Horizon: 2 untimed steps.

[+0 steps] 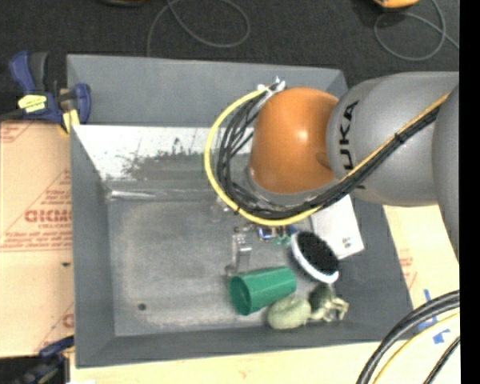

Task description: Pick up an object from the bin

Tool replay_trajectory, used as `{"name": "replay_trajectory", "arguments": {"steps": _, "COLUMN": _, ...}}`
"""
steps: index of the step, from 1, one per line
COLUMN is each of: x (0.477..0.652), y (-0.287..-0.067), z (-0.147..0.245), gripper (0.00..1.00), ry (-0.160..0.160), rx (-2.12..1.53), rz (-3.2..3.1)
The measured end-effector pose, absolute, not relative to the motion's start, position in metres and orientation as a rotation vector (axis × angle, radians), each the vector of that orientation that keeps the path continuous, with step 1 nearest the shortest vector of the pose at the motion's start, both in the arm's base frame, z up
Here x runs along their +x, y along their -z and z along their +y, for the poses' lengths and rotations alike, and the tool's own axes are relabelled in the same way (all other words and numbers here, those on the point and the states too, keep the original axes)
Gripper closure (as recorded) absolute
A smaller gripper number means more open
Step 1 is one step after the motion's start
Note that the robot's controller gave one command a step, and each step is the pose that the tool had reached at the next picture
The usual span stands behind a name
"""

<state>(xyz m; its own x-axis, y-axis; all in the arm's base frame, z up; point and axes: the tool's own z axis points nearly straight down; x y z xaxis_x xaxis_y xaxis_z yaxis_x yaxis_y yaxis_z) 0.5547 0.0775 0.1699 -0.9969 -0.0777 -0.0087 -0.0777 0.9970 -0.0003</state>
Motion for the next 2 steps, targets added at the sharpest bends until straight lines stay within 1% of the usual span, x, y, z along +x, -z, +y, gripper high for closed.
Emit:
{"name": "replay_trajectory", "arguments": {"steps": 1, "x": 0.535, "y": -0.117, "z": 0.059, "gripper": 0.0, "ry": 0.0, "rx": -0.447, "rz": 3.104}}
{"name": "replay_trajectory", "arguments": {"steps": 2, "x": 0.512, "y": -0.088, "z": 0.034, "gripper": 0.0, "ry": -0.002, "rx": -0.604, "rz": 3.083}}
